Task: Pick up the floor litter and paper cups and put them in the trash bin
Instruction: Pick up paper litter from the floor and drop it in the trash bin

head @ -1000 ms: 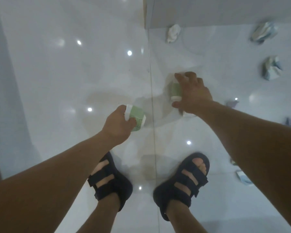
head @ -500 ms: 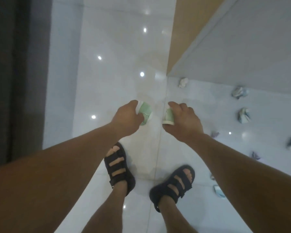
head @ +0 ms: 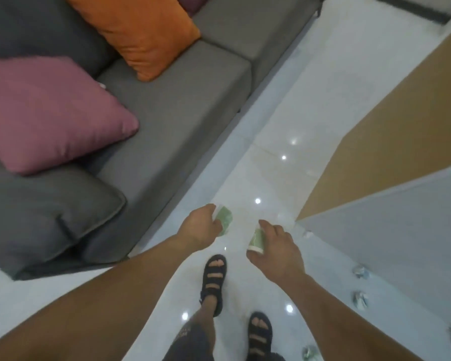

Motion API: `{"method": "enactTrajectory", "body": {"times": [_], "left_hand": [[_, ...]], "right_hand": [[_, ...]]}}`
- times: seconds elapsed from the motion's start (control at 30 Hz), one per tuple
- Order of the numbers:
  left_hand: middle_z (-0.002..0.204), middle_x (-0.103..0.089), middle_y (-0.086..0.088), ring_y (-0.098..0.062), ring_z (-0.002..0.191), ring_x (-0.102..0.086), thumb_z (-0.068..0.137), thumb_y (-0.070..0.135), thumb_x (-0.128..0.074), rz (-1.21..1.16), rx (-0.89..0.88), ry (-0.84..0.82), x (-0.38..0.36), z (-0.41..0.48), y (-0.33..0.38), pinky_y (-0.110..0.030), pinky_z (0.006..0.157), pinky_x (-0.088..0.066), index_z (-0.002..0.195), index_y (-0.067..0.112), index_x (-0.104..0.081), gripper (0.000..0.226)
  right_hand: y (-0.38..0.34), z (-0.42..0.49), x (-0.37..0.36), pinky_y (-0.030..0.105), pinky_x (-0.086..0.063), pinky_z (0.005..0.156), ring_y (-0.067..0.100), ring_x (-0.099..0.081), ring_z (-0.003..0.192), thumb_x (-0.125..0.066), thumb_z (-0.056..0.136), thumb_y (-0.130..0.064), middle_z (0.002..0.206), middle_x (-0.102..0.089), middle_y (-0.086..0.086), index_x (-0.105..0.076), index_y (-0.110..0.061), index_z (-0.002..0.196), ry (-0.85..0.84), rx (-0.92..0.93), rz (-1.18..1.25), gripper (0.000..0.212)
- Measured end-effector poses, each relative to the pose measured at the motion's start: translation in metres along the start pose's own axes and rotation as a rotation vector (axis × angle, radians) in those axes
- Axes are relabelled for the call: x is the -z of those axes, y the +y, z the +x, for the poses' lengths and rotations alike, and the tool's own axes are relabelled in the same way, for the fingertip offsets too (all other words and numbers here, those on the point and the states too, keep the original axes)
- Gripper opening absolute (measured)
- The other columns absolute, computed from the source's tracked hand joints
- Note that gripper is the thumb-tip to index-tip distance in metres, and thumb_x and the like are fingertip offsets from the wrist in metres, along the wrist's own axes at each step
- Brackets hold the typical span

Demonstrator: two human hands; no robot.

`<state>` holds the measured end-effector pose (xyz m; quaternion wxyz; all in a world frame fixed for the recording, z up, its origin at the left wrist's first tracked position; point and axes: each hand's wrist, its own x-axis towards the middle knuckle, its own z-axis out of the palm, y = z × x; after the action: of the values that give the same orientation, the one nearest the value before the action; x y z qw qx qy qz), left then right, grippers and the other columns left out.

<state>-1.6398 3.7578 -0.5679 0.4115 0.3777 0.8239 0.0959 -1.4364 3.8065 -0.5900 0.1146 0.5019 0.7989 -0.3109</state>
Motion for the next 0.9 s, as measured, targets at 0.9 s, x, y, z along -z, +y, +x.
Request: {"method": "enactTrajectory", "body": {"times": [0.9], "left_hand": [[0.114,-0.062,-0.008,-0.021,0.094,-0.056,0.089,0.024,-0.056,-0.677,0.573,0.823,0.101,-0.495,-0.337,-0.027,0.076,-0.042,0.124,0.011,-0.053,0.037]], "right_hand": [[-0.44,-0.3,-0.081,0.038,-0.043,0.093,0.027,-0.045,0.121,-0.062,0.079,-0.048,0.133,-0.045,0.003,-0.028,-0.028,0.147,-0.188,0.992,-0.509,0.078]]}}
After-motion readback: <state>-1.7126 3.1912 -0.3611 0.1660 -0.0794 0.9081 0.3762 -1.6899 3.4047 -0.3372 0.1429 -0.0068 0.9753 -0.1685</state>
